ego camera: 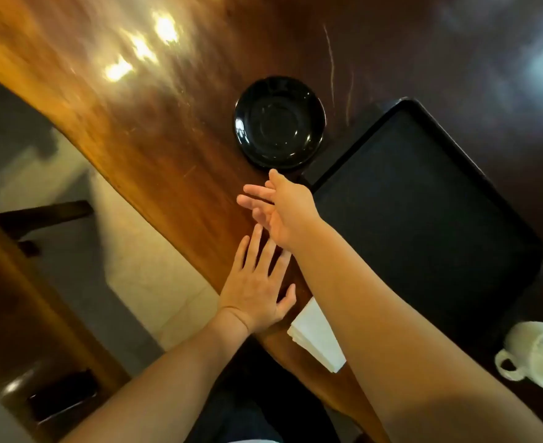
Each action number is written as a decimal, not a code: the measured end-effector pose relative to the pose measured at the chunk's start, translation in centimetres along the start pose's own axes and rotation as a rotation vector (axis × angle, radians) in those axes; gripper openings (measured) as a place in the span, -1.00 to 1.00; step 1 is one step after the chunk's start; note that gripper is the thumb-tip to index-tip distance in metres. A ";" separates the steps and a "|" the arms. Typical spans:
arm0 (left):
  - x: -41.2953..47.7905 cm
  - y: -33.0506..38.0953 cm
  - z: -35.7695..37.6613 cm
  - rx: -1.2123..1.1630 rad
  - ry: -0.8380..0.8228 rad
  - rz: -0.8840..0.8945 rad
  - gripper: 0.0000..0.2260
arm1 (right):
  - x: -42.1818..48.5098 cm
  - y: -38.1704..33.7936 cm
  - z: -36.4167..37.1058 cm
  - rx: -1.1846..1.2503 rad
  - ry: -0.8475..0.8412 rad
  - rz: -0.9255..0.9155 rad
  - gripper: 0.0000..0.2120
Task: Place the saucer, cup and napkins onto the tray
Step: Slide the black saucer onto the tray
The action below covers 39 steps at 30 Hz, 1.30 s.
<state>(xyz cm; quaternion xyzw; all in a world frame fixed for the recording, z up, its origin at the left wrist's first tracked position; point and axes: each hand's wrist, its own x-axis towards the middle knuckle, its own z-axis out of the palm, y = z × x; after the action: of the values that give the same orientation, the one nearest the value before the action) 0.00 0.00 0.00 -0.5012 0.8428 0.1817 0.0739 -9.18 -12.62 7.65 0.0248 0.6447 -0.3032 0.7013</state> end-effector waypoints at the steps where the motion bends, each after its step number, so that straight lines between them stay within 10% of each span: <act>1: -0.2 0.0 0.2 -0.001 -0.004 0.003 -0.32 | 0.4 0.0 0.4 0.076 -0.006 0.000 -0.75; 8: -0.4 -0.3 0.2 0.080 -0.021 0.048 -0.33 | 2.5 -0.9 1.9 0.367 -0.025 -0.005 -0.59; 39: -0.3 0.2 1.2 0.035 0.169 -0.020 -0.42 | -3.5 2.9 -6.9 0.172 -0.036 -0.263 -0.82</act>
<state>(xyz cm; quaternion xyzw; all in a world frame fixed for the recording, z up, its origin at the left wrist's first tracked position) -0.08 0.81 -1.00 -0.5216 0.8442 0.1231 0.0129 -13.91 -5.98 8.66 -0.0055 0.6016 -0.4468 0.6622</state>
